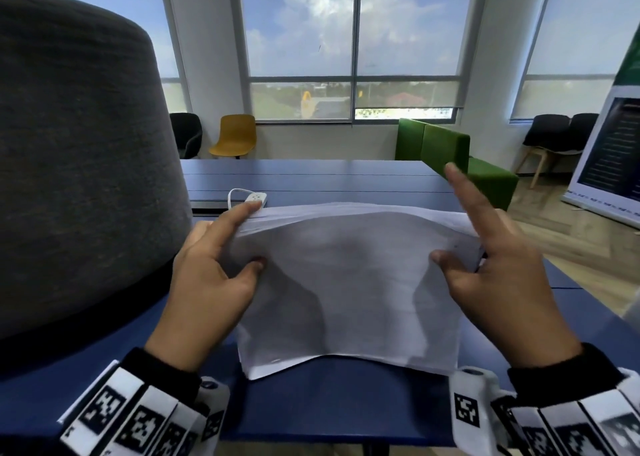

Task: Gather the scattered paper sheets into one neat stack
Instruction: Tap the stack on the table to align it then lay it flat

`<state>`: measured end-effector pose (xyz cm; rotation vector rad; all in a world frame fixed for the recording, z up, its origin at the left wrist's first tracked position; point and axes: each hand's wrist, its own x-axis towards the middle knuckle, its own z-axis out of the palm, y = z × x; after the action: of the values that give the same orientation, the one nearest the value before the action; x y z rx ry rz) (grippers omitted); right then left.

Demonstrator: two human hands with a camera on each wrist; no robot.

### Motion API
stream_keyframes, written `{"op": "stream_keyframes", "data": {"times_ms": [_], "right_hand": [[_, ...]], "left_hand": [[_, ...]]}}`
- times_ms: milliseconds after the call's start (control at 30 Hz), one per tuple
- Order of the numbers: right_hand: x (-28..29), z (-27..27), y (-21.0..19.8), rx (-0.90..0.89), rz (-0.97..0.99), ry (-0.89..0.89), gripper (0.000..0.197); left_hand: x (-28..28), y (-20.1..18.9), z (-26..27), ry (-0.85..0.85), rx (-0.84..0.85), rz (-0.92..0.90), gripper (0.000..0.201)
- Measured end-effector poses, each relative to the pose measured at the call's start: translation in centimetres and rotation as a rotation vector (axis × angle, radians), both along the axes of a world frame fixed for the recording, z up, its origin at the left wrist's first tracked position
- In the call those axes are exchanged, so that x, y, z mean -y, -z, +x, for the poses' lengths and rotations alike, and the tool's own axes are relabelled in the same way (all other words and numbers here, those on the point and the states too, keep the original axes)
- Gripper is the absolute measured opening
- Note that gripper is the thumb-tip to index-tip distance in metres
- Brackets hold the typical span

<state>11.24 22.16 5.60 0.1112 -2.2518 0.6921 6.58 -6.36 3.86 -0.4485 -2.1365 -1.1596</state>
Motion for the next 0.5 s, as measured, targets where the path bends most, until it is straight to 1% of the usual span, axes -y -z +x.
{"op": "stream_keyframes", "data": {"times_ms": [33, 100, 200, 233, 333, 400, 433, 500], "right_hand": [[0.0, -0.1, 0.0, 0.004, 0.049, 0.023, 0.086], [0.3, -0.2, 0.0, 0.039, 0.076, 0.075, 0.072], [1.1, -0.2, 0.2, 0.106, 0.076, 0.149, 0.064], [1.3, -0.2, 0.3, 0.106, 0.076, 0.149, 0.065], [1.0, -0.1, 0.7, 0.099, 0.06, 0.075, 0.073], [0.6, -0.4, 1.0, 0.07, 0.021, 0.052, 0.066], [0.4, -0.6, 1.2, 0.049, -0.003, 0.048, 0.06], [0.0, -1.1, 1.6, 0.017, -0.049, 0.043, 0.05]], "left_hand": [[0.1, -0.1, -0.1, -0.011, 0.011, -0.013, 0.078], [0.1, -0.3, 0.0, -0.011, 0.03, -0.026, 0.076], [0.1, -0.4, 0.3, 0.015, 0.051, -0.013, 0.069], [0.2, -0.5, 0.4, 0.022, 0.055, -0.006, 0.07], [0.3, -0.6, 0.4, 0.05, 0.066, -0.009, 0.075], [0.4, -0.3, 0.4, 0.11, 0.091, -0.022, 0.085], [0.4, -0.2, 0.4, 0.14, 0.099, -0.026, 0.086], [0.1, 0.0, 0.2, 0.153, 0.095, -0.015, 0.08]]}}
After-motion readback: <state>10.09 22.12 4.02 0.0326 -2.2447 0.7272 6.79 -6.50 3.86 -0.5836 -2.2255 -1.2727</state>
